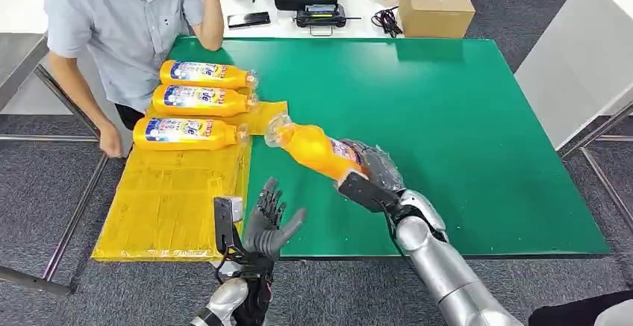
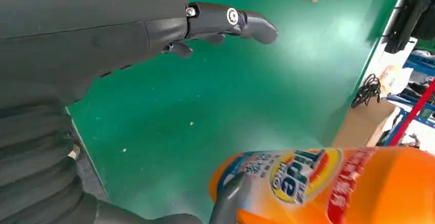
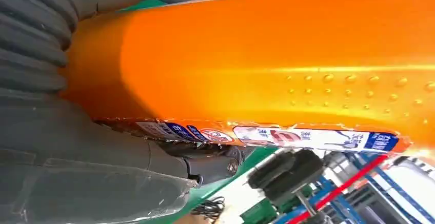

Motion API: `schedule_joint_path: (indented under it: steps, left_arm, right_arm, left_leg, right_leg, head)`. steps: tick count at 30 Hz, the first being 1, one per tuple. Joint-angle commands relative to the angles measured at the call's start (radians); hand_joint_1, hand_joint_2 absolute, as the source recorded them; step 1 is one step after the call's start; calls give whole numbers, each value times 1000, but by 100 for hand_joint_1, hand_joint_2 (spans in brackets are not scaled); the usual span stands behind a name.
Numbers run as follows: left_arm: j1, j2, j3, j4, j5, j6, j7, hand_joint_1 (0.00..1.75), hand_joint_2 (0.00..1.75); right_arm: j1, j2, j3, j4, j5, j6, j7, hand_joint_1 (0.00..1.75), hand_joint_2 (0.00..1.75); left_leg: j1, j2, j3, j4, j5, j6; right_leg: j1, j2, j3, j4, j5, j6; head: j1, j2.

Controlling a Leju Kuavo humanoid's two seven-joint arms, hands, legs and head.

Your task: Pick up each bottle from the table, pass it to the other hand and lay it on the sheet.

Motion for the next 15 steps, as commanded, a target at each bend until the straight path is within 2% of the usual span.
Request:
schedule_joint_path:
  steps: [1,6,8,9,12,15]
  left_arm:
    - [-61,14,-8,81,18,50,-45,0,175]
    - [-68,16,-9,47,43,41,-71,0,175]
    - [-65,22,-14,5,12,62,-132,0,175]
    - [-64,20,-9,-14,-53,138,-213,0,175]
    - [-71,4,35,5,-139,191,-288,0,175]
    - [-83,-1,30,21,-136,159,-265,0,175]
  right_arm:
    - [-30,40,107,5,20,-17,-1,175,175]
    - [-51,48,158,76,12,-7,-2,175,175]
    - [-40,53,173,88,-5,6,-12,175,175]
    - [-24,55,177,86,-17,6,-16,175,175]
    - [-6,61,196,83,-26,10,-20,175,175]
    - [-19,83,218,106,-30,15,-23,175,175]
  left_leg:
    - [1,3,4,0,-2,-2]
    - [1,1,4,0,-1,-2]
    - [1,2,2,0,-1,-1]
    - [2,3,5,0,-2,-2]
    - [2,1,3,0,-1,-2]
    - [1,1,2,0,-1,-1]
  right_leg:
    - [1,3,3,0,-1,-3]
    - [1,0,3,0,-1,-3]
    - [1,2,1,0,0,-2]
    - [2,2,3,0,-1,-3]
    - [2,0,3,0,-1,-2]
    - [1,1,1,0,0,-1]
  head:
    - [0,0]
    - [0,0]
    - [0,0]
    - [0,0]
    - [0,0]
    - [0,0]
